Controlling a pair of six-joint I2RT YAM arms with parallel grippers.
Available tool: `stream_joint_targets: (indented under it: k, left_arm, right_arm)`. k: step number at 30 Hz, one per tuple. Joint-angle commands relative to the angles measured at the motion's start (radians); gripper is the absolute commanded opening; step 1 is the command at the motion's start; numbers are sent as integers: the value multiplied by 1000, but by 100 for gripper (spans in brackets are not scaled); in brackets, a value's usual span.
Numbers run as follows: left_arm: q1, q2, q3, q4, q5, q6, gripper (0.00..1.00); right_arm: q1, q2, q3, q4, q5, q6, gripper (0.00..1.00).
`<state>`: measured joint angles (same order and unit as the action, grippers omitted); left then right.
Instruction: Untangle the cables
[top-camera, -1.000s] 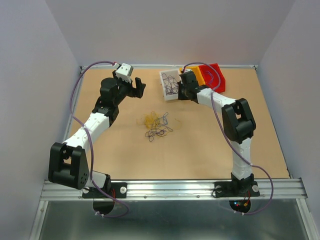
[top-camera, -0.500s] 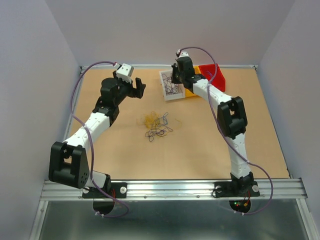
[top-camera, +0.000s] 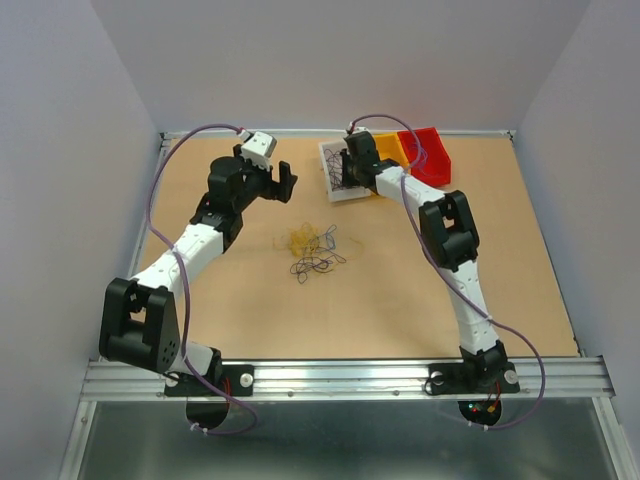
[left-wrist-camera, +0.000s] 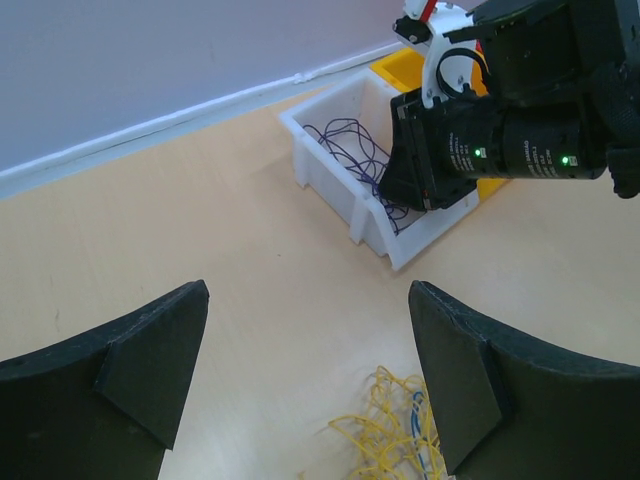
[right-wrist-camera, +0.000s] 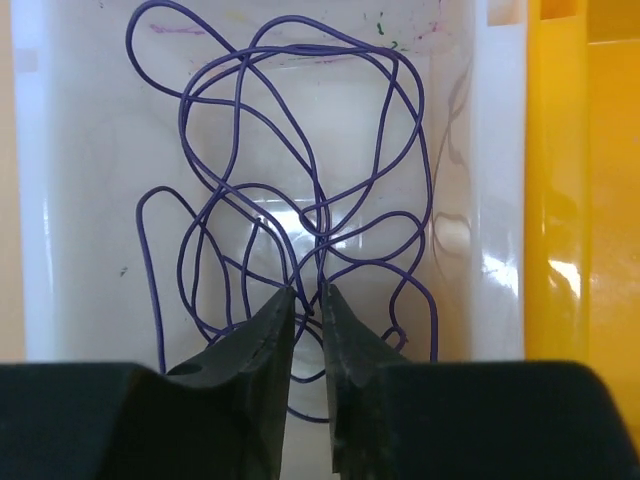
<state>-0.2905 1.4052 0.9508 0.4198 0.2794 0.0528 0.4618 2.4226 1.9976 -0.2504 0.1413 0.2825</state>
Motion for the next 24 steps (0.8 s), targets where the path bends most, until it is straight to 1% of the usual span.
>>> stream_joint_targets:
  k: [1,5,8,9,10,12,13,15,16,18,21,22,24]
  left_arm:
    - [-19,-41,49,-7,27,62,95]
    - [-44,-78,48,-47,24,114,95]
    - [-85,-80,54,-94,-23,159,96]
    - [-93,-80,52,-105,-52,166,95]
    - [-99,-77,49,-107,-62,171,96]
    - [-102,-69,55,-131,-66,183,96]
    - [-102,-65,62,-144,-71,186,95]
    - [-102,-63,66,-157,-110,185,96]
    - [-102,-66,57,-148,-130,179,96]
    - [-76,-83,46,-119,-158,145,96]
    - [-18,-101,40,-96,-119,89,96]
    - [2,-104,39,-84,-109,55,96]
    - [60,-106,37,-72,-91,22,96]
  right_arm:
    - [26,-138,-3,8,44,-22,30]
    - [43,-243,-123,34,58,-19,37]
    - [55,-327,-201,68,70,-22,44]
    - [58,-351,-248,77,73,-23,47]
    - [63,-394,-276,82,69,-28,55]
    - [67,-447,-360,86,52,-40,62]
    - [67,-497,-390,88,17,-54,68]
    - [69,-537,-446,91,-55,-84,74]
    - [72,-572,-497,94,-134,-127,78]
    - [78,-591,-545,94,-254,-164,81]
    - [98,-600,-600,99,-316,-239,81]
    - [104,-596,-605,97,-353,-259,78]
    - [127,-580,-602,96,-373,-307,73]
